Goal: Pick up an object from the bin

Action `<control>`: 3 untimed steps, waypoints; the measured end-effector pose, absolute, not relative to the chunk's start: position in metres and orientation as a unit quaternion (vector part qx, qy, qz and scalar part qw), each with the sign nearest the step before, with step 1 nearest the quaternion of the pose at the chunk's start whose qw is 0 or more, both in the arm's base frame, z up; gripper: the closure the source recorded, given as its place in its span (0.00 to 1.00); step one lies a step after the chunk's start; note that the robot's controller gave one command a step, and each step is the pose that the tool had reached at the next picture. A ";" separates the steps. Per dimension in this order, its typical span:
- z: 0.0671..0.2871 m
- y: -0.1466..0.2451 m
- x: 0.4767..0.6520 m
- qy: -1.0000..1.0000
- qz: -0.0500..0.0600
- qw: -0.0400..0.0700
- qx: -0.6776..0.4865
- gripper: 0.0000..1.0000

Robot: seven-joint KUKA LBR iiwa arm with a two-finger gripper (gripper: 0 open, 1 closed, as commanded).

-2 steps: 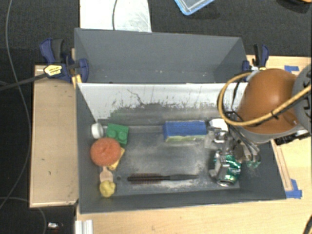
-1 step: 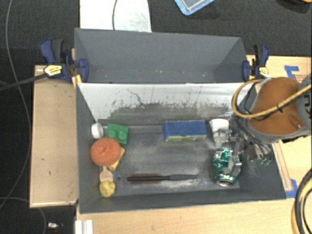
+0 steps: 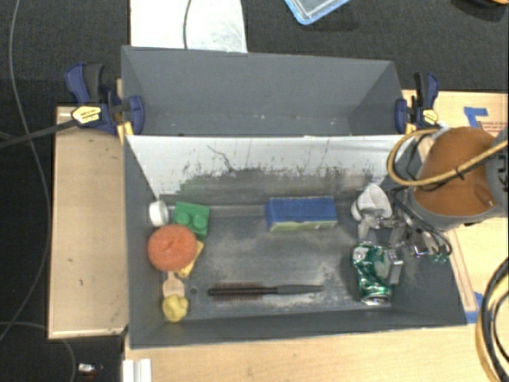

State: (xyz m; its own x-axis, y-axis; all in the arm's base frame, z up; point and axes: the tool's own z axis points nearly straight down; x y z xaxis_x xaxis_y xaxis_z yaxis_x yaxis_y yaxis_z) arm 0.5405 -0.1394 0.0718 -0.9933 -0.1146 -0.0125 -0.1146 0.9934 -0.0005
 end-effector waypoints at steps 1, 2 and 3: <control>0.097 -0.127 0.514 1.000 -0.001 0.006 -0.029 0.00; 0.086 -0.109 0.504 0.977 -0.006 0.019 -0.212 0.00; 0.080 -0.093 0.508 0.958 -0.012 0.034 -0.284 1.00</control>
Offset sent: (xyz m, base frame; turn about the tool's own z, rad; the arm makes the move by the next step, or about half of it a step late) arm -0.0547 0.0428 -0.0018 -0.4846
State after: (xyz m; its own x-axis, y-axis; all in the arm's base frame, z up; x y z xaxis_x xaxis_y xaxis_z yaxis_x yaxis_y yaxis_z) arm 0.5080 -0.0932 0.0803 -0.8369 -0.5442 -0.0589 -0.5425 0.8389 -0.0432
